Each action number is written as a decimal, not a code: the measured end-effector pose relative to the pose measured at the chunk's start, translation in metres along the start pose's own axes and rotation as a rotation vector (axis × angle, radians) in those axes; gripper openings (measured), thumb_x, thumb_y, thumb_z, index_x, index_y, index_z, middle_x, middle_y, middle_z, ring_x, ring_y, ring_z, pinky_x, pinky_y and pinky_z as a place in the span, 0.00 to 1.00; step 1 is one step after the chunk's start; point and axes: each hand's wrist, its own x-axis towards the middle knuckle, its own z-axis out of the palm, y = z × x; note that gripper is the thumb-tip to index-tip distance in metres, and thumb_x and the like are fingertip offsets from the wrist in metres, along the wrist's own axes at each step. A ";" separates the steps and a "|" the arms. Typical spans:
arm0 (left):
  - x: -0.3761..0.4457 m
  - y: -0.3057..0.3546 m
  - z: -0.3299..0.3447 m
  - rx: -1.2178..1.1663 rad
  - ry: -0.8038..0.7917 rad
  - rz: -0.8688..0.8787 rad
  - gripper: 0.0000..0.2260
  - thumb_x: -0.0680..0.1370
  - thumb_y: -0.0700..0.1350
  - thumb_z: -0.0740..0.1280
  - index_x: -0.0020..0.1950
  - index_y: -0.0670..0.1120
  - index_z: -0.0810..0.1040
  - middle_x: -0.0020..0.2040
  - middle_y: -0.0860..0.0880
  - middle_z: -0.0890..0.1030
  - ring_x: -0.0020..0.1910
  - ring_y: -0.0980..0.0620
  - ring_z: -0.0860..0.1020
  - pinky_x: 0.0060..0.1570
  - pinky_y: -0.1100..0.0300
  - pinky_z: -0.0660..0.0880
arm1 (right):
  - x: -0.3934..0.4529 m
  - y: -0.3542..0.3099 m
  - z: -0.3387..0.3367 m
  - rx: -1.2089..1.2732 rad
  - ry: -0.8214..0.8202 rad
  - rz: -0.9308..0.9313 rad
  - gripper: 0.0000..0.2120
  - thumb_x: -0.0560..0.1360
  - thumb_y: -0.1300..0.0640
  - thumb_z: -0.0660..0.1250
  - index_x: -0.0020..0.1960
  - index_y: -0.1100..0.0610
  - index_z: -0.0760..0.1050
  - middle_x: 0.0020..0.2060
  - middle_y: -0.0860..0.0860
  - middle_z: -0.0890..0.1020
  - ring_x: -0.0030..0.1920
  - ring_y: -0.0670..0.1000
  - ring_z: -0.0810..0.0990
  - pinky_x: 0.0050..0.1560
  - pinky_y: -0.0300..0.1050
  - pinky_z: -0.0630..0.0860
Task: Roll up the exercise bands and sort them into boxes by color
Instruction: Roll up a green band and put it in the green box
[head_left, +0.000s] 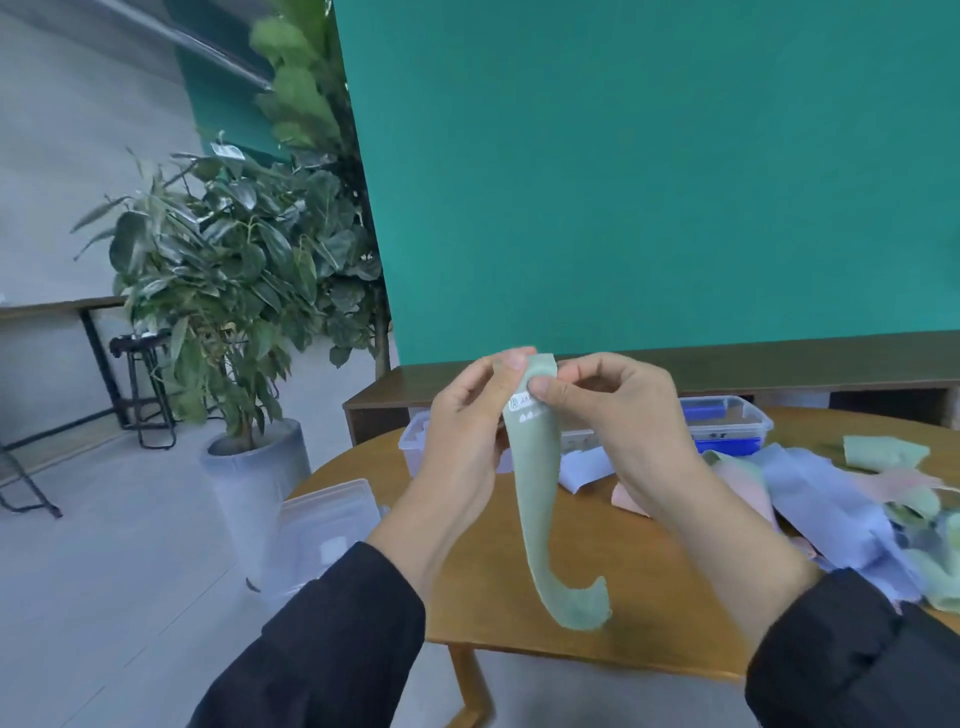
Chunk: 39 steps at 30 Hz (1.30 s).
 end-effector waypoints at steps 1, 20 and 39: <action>-0.003 0.006 0.002 -0.005 -0.052 -0.039 0.21 0.75 0.60 0.70 0.61 0.48 0.83 0.59 0.37 0.83 0.54 0.41 0.80 0.56 0.36 0.74 | -0.001 -0.006 -0.001 -0.013 -0.022 0.005 0.10 0.69 0.60 0.80 0.42 0.64 0.81 0.42 0.60 0.85 0.39 0.51 0.81 0.42 0.40 0.78; -0.009 0.068 0.001 0.181 -0.421 -0.210 0.40 0.64 0.75 0.64 0.57 0.42 0.78 0.31 0.50 0.70 0.25 0.58 0.61 0.32 0.62 0.58 | -0.018 -0.052 -0.024 -0.066 -0.411 0.066 0.06 0.81 0.59 0.66 0.47 0.60 0.73 0.34 0.55 0.80 0.39 0.55 0.79 0.44 0.46 0.79; -0.003 0.064 -0.046 0.297 -0.393 -0.297 0.26 0.74 0.67 0.69 0.40 0.43 0.77 0.24 0.47 0.68 0.18 0.53 0.58 0.22 0.62 0.53 | 0.006 -0.063 -0.071 -0.098 -0.707 0.330 0.22 0.73 0.39 0.66 0.29 0.55 0.79 0.23 0.50 0.75 0.25 0.51 0.70 0.32 0.40 0.73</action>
